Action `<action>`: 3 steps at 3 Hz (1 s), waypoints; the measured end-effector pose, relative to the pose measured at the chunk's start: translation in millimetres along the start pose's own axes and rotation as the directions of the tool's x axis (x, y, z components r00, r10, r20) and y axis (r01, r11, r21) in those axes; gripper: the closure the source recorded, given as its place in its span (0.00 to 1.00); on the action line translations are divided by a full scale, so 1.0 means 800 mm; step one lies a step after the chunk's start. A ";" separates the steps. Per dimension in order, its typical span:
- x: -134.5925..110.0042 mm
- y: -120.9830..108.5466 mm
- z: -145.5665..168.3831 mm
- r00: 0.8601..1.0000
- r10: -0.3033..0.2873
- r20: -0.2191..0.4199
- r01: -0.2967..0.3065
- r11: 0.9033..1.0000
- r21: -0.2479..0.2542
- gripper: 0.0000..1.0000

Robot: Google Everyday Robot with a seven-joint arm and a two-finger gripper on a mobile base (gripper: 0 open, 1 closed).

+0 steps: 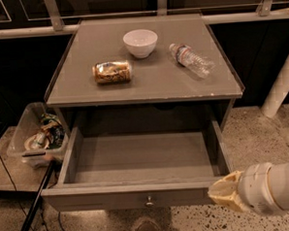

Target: Close top drawer

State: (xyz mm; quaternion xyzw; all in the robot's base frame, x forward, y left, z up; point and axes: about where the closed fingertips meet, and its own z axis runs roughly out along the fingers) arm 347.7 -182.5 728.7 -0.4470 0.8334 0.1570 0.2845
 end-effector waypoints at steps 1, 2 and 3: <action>0.015 0.020 0.053 0.996 -0.094 0.014 0.093 0.995 0.038 1.00; 0.015 0.020 0.053 0.996 -0.094 0.014 0.093 0.995 0.038 1.00; 0.012 0.023 0.067 0.994 -0.108 -0.003 0.108 0.993 0.041 1.00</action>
Offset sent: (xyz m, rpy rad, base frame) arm -0.0090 0.0346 -0.0668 -0.0427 -0.1003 0.0657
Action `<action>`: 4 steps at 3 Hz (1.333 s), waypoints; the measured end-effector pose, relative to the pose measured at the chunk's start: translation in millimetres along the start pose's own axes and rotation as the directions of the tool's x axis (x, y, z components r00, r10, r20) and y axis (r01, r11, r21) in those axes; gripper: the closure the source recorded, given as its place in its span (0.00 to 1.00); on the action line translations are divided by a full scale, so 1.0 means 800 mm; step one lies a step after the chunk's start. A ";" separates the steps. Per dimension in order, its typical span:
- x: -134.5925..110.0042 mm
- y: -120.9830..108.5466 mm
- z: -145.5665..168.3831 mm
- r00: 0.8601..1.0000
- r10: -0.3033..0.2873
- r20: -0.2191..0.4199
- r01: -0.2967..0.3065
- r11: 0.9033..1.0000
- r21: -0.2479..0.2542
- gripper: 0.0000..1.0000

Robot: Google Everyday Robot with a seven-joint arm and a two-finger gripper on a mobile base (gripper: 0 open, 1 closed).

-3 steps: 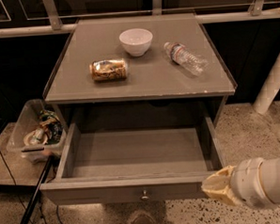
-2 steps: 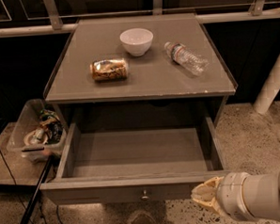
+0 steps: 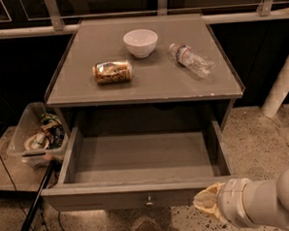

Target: Close top drawer

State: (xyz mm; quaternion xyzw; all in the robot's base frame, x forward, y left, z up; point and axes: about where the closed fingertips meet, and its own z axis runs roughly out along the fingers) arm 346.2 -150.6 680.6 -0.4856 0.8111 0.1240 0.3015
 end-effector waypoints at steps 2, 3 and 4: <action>0.026 0.005 0.063 0.999 -0.022 -0.032 0.022 1.000 0.003 1.00; 0.026 0.002 0.064 0.999 -0.022 -0.031 0.022 1.000 0.013 0.82; 0.026 0.002 0.064 0.999 -0.022 -0.031 0.022 1.000 0.013 0.59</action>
Offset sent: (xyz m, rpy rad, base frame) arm 0.0150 0.0141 -0.0878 -0.0503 -0.0062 0.0117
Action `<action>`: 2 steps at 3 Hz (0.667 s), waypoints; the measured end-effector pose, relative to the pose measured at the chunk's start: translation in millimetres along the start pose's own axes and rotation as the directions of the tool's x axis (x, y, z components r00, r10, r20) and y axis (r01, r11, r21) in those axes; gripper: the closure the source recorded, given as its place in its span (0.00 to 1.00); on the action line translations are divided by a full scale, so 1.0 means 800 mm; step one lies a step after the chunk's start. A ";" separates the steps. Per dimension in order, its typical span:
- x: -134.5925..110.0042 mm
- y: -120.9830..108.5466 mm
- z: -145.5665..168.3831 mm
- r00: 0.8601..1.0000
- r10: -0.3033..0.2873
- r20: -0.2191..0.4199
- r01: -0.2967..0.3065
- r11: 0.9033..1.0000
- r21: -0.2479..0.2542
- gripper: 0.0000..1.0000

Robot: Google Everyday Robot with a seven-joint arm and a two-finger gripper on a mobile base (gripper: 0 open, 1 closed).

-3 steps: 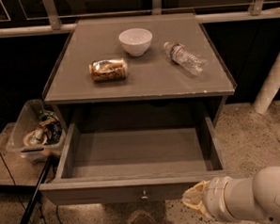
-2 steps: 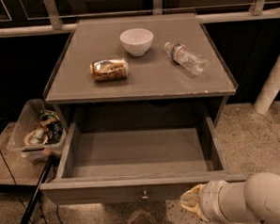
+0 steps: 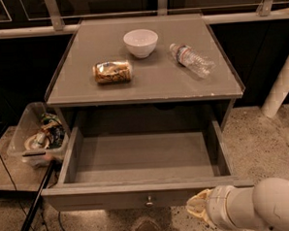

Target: Close top drawer

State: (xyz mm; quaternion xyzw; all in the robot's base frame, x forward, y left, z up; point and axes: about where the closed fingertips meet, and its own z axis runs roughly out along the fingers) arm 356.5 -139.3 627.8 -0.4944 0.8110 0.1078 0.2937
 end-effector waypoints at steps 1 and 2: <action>0.000 0.000 0.000 1.000 0.000 0.000 0.000 1.000 0.000 0.36; -0.009 -0.011 0.005 1.000 -0.020 0.012 0.020 1.000 0.012 0.12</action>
Offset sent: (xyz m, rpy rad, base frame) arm 0.0266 0.0050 0.0018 0.0033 -0.0499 0.0199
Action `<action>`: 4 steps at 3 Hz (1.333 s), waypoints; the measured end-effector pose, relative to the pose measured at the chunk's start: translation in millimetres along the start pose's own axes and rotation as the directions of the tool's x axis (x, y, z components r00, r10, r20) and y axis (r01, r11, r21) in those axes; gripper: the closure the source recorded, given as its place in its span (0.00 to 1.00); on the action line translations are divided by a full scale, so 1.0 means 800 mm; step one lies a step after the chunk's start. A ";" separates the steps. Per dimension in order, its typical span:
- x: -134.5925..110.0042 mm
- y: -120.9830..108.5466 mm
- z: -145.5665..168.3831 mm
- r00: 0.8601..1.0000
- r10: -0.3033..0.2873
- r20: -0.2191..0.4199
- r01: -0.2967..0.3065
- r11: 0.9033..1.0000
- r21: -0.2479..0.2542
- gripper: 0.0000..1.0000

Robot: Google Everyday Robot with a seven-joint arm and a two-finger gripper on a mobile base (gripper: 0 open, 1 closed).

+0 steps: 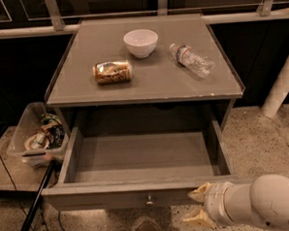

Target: Close top drawer

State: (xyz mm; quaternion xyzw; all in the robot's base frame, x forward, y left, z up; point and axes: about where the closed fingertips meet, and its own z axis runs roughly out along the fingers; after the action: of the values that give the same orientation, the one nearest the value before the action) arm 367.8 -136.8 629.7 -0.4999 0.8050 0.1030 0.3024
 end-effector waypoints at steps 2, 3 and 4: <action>-0.038 -0.043 0.024 0.996 -0.079 0.049 0.078 0.997 0.029 0.38; -0.080 -0.081 0.033 0.984 -0.154 0.094 0.150 0.987 0.048 0.61; -0.106 -0.134 0.033 0.974 -0.200 0.103 0.194 0.979 0.068 0.84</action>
Offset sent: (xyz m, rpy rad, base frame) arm 0.1226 0.0476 0.0248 0.0298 -0.1912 0.1389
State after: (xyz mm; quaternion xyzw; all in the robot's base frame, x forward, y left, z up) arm 498.1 -112.4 673.3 -0.5618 0.7364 0.0765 0.3691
